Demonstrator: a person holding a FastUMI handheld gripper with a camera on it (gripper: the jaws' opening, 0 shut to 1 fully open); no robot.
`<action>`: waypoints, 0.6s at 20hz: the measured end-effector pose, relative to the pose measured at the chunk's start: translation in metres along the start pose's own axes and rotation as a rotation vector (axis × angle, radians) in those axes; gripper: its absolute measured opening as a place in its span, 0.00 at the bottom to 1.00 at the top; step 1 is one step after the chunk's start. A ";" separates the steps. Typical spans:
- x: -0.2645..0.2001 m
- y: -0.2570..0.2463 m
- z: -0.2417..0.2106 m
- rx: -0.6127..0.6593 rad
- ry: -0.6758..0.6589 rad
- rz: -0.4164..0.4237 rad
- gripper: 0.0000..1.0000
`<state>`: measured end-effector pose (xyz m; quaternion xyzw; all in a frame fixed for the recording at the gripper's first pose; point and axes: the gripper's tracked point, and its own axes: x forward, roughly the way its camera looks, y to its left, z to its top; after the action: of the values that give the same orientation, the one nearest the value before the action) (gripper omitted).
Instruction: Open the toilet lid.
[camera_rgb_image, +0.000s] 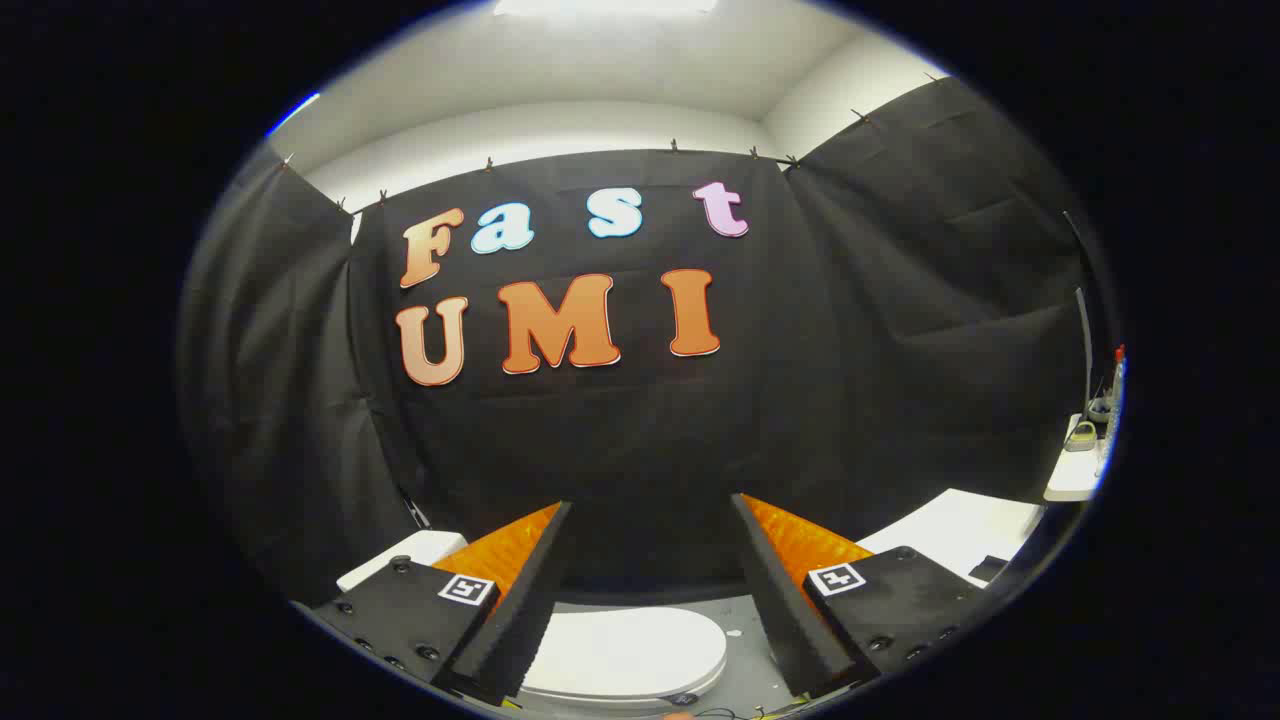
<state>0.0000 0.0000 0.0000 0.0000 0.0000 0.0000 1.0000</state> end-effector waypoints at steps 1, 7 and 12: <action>0.001 -0.001 -0.002 -0.008 0.001 -0.003 0.98; 0.005 -0.011 -0.001 0.000 0.003 -0.016 0.98; 0.003 -0.020 -0.002 0.004 0.007 -0.028 0.98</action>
<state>0.0028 -0.0197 -0.0016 0.0019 0.0037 -0.0140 0.9999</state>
